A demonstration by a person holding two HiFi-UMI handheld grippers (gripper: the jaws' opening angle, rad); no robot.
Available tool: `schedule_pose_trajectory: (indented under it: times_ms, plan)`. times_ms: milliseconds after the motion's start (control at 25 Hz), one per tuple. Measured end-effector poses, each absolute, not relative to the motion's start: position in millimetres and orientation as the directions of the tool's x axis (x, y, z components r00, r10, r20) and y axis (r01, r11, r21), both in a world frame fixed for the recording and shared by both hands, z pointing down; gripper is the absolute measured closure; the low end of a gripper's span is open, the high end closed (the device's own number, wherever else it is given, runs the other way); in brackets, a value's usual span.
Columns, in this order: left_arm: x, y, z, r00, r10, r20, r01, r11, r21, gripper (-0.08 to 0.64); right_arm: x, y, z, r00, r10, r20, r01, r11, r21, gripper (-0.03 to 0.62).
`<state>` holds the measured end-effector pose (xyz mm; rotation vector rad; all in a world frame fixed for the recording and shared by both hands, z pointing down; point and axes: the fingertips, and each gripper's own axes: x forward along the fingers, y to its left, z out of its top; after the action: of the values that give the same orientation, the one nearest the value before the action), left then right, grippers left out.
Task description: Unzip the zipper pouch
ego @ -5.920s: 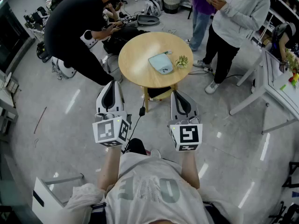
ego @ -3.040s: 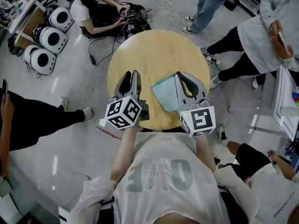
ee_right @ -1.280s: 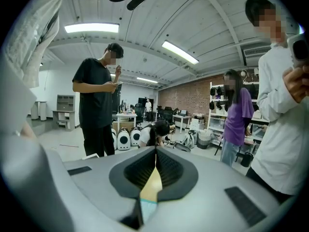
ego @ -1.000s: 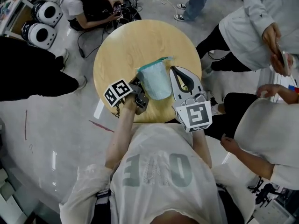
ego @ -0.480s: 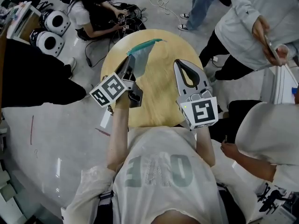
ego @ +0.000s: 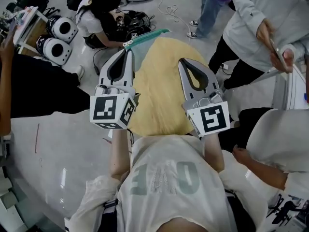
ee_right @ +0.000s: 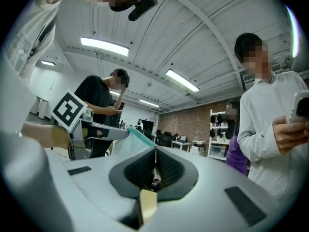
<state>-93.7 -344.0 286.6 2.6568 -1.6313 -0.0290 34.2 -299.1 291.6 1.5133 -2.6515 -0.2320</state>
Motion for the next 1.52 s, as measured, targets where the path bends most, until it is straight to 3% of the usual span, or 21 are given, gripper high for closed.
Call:
schedule_pose_trajectory:
  times_ms: [200, 360, 520, 760, 880, 1040, 1520]
  plan:
    - [-79, -320, 253, 0.449, -0.888, -0.102, -0.86, -0.398, -0.32, 0.529, 25, -289, 291, -0.531, -0.847, -0.026, -0.84, 0.522, 0.145, 0.563]
    - [-68, -301, 250, 0.427, -0.903, -0.046, -0.775, -0.339, -0.533, 0.529, 21, -285, 286, -0.532, -0.844, -0.067, -0.843, 0.522, 0.131, 0.563]
    - [-55, -295, 245, 0.444, -0.894, -0.062, -0.76, -0.338, -0.555, 0.529, 26, -284, 282, -0.525, -0.849, -0.056, -0.85, 0.521, 0.081, 0.563]
    - [-41, -291, 248, 0.48, -0.875, -0.06, -0.72, -0.354, -0.596, 0.529, 21, -279, 227, -0.604, -0.775, -0.188, -0.79, 0.613, 0.009, 0.557]
    - [-34, -288, 254, 0.489, -0.871, -0.053, -0.706, -0.359, -0.611, 0.529, 3, -277, 218, -0.676, -0.717, -0.171, -0.735, 0.673, 0.086, 0.431]
    - [-27, -286, 255, 0.501, -0.864, -0.047, -0.669, -0.353, -0.653, 0.529, -19, -280, 215, -0.712, -0.687, -0.149, -0.703, 0.691, 0.17, 0.436]
    - [-25, -286, 259, 0.507, -0.861, -0.044, -0.636, -0.339, -0.693, 0.529, -34, -288, 220, -0.717, -0.685, -0.126, -0.696, 0.697, 0.171, 0.503]
